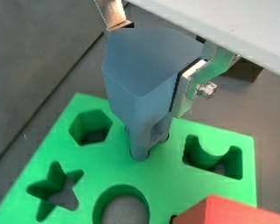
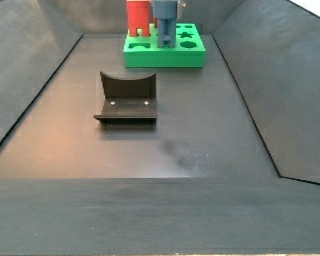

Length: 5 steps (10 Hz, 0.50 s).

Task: Pick up the 3 prong object. Move up. Move to above the board. Insert the 3 prong object.
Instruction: Insert the 3 prong object.

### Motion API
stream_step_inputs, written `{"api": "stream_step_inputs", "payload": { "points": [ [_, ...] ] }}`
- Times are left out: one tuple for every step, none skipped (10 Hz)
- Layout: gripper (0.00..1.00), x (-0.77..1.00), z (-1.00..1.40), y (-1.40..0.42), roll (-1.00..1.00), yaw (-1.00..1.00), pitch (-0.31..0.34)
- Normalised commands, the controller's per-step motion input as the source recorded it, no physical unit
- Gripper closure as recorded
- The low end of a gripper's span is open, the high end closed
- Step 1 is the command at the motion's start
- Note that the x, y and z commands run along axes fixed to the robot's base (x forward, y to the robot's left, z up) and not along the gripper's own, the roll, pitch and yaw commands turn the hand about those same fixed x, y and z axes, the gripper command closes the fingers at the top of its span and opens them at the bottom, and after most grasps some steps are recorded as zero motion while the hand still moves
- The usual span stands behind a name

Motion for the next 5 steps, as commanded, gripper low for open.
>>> {"api": "stream_step_inputs", "payload": {
  "points": [
    [1.00,0.56,-1.00,0.07,0.02,0.00,0.000],
    [1.00,0.65,-1.00,0.11,0.02,0.00,0.000],
    [1.00,0.47,-1.00,0.12,0.00,0.03,0.000],
    [1.00,0.00,0.00,0.00,0.02,0.00,0.000],
    [1.00,0.00,0.00,0.00,-0.01,0.00,0.000]
  ]
}}
